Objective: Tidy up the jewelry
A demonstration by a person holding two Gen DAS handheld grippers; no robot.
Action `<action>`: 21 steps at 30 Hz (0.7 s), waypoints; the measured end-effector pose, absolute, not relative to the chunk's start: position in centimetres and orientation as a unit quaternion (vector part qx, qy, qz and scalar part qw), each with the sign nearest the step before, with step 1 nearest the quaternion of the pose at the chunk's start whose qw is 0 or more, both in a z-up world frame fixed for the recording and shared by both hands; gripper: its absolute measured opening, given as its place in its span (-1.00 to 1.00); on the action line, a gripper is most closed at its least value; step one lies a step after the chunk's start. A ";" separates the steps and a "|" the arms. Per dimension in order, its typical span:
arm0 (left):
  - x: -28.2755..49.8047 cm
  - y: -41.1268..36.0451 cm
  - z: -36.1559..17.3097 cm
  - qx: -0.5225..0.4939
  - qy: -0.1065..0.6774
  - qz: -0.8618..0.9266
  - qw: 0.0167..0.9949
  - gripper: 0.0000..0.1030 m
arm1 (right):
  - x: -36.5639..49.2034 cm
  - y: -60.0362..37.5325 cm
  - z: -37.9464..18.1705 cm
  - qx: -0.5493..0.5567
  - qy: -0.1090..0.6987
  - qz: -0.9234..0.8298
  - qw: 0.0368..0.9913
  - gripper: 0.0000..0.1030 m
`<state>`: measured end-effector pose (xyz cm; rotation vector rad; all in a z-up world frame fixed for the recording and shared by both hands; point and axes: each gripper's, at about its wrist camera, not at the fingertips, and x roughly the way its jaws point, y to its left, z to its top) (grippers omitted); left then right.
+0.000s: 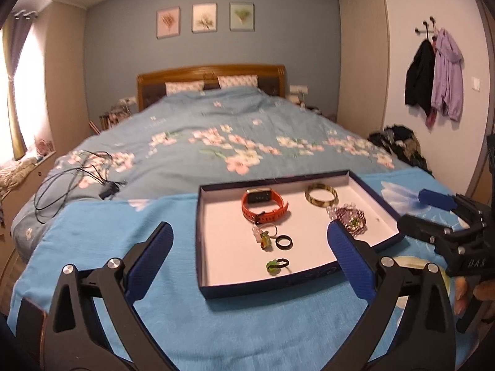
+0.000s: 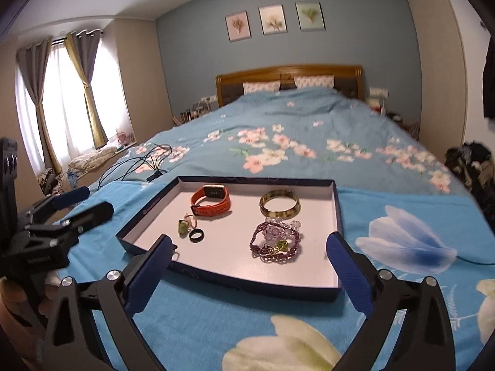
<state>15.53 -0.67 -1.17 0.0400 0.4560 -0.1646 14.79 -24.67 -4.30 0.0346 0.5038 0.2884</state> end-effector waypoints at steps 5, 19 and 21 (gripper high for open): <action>12.1 -0.2 -0.5 0.012 0.190 -0.067 0.979 0.91 | 12.1 -24.3 -3.8 -0.004 0.195 0.111 0.975 0.86; 5.8 -0.2 0.3 0.001 0.135 -0.041 0.990 0.91 | 7.7 -24.0 -3.2 -0.016 0.132 0.086 0.987 0.86; 5.7 -0.2 0.2 -0.001 0.132 -0.036 0.991 0.91 | 7.4 -24.0 -3.2 -0.015 0.129 0.083 0.988 0.87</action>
